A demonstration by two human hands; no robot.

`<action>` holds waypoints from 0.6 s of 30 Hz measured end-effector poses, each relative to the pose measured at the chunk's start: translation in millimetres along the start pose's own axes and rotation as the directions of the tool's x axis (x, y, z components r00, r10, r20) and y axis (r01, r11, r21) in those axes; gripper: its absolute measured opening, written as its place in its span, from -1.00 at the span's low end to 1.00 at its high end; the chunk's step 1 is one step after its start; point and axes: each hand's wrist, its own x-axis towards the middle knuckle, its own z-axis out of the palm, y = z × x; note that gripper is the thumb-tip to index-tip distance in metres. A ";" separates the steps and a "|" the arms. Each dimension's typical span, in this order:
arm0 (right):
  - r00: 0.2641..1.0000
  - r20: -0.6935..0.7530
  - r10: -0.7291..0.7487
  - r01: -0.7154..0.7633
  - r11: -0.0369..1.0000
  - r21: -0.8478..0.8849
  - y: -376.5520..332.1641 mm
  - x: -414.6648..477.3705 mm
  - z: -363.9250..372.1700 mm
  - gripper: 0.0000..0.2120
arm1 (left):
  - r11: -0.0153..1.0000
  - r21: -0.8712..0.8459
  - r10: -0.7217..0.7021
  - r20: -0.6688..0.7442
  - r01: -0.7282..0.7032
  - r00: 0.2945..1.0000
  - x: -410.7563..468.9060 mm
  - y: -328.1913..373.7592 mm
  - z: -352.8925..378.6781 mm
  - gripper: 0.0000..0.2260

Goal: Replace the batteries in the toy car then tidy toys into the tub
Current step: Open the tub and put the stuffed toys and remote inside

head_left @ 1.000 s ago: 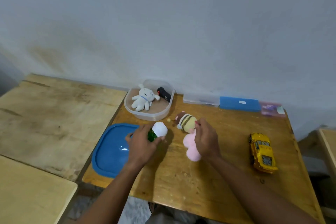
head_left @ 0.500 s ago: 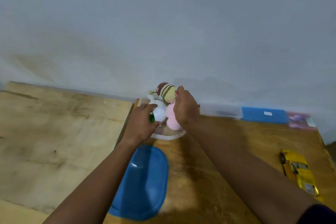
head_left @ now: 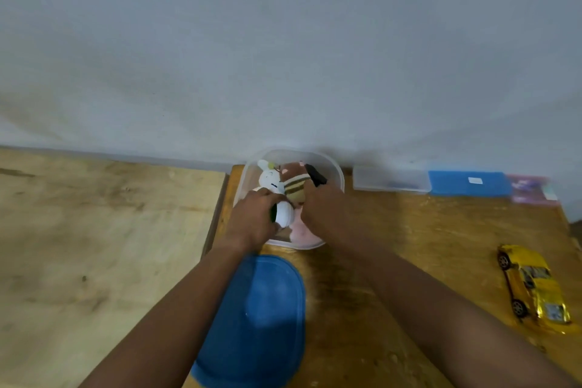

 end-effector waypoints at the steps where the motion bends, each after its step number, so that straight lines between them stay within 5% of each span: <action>1: 1.000 0.004 -0.007 0.007 1.000 -0.026 2.2 0.8 -3.9 -0.78 | 1.000 -0.003 0.002 0.012 -0.002 1.000 0.7 -0.8 1.1 -0.50; 3: 1.000 -0.024 -0.013 0.014 1.000 0.023 6.7 6.1 -7.6 -0.79 | 1.000 -0.002 0.006 0.035 -0.006 0.999 2.5 -2.8 3.0 -0.47; 8: 0.990 -0.137 -0.037 0.080 0.943 0.323 6.8 23.8 -20.3 -0.47 | 1.000 -0.012 -0.001 0.009 0.001 1.000 2.5 -6.3 1.3 -0.44; 11: 0.977 -0.008 -0.214 0.210 0.950 0.230 11.8 27.3 -3.0 -0.41 | 1.000 -0.014 -0.026 -0.035 0.025 0.999 -1.4 -9.5 1.5 -0.46; 18: 0.966 0.020 -0.259 0.257 0.965 0.059 21.9 17.4 29.4 -0.44 | 0.997 -0.028 -0.065 0.004 0.065 0.998 -2.8 -4.7 14.9 -0.56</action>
